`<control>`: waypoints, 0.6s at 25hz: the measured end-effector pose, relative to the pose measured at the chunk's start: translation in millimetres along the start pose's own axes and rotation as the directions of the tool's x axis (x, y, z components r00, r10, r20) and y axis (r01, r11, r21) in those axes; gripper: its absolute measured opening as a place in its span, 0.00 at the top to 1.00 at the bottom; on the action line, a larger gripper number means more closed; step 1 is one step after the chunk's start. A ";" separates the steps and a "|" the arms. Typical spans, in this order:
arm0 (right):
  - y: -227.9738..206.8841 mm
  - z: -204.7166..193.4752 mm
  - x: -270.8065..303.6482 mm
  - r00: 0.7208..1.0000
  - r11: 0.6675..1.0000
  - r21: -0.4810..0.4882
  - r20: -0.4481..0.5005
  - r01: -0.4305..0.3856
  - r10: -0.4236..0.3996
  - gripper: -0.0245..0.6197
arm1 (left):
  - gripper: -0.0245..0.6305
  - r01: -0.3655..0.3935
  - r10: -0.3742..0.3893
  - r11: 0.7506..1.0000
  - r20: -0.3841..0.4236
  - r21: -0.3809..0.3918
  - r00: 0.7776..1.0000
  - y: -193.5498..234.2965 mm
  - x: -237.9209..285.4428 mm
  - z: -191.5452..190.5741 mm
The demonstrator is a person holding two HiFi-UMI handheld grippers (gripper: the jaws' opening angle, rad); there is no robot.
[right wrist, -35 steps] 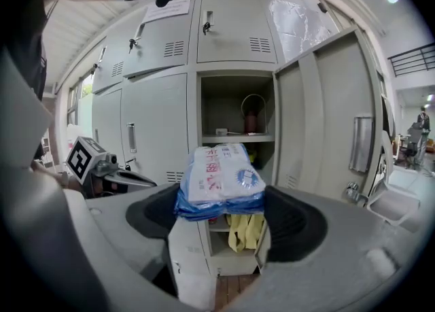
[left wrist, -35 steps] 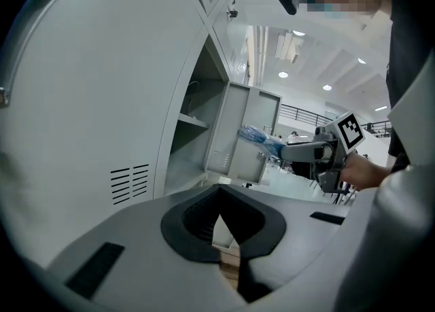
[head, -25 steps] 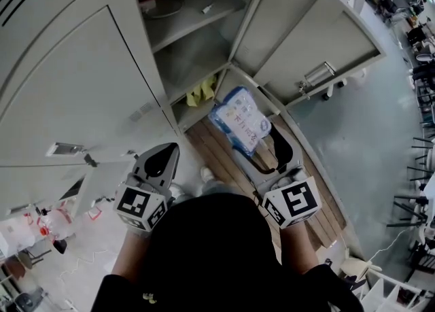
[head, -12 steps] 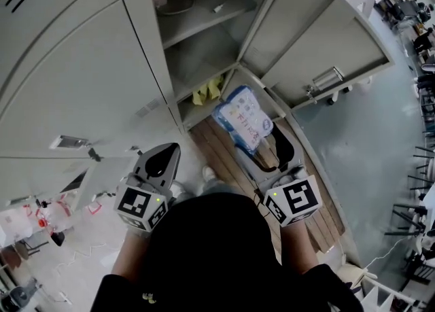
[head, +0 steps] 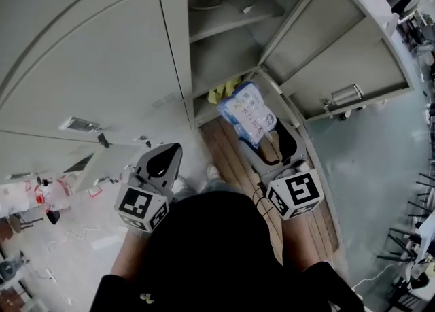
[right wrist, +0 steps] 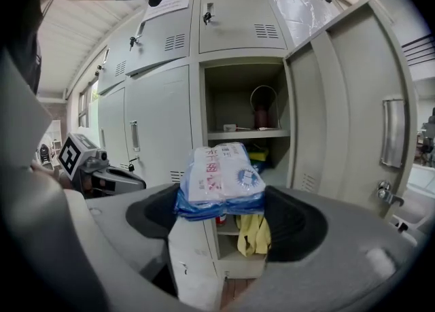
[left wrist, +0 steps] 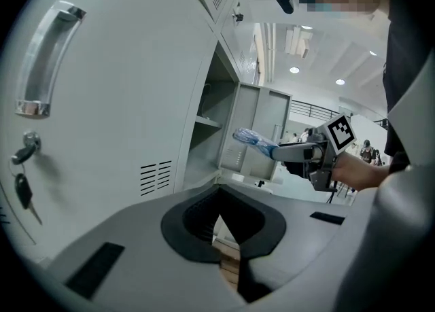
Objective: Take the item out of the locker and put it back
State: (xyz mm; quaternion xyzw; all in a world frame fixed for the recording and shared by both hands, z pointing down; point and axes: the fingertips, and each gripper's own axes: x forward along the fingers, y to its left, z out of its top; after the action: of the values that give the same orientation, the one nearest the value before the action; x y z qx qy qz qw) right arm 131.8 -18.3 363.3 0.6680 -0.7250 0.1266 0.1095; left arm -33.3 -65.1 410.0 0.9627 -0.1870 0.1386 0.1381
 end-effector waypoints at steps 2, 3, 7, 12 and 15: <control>-1.6 -0.6 7.4 1.000 1.000 -0.002 -0.002 -0.017 0.017 0.38 | 0.95 -0.025 0.025 1.000 -0.001 -0.003 1.000 2.6 -3.9 -1.0; -2.6 -1.2 11.1 1.000 1.000 -0.002 -0.004 -0.024 0.024 0.38 | 0.95 -0.037 0.037 0.999 -0.002 -0.005 0.999 3.9 -6.0 -1.8; -7.4 -3.1 27.6 0.999 0.999 -0.003 -0.009 -0.053 0.052 0.38 | 0.95 -0.095 0.095 0.995 -0.010 -0.018 0.995 9.9 -15.9 -6.3; -17.4 -5.6 49.2 0.997 0.997 -0.003 -0.016 -0.078 0.078 0.38 | 0.95 -0.162 0.161 0.986 -0.009 -0.033 0.987 16.0 -26.3 -8.8; -22.2 -7.7 64.7 0.995 0.995 -0.016 -0.022 -0.094 0.093 0.38 | 0.95 -0.202 0.201 0.979 -0.014 -0.038 0.979 18.9 -32.7 -11.5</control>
State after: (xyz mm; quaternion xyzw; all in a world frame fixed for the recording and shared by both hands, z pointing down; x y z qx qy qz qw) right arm 148.4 -78.3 392.6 0.6311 -0.7554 0.1323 0.1167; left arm -72.4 -67.7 414.2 0.9351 -0.2855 0.1531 0.1434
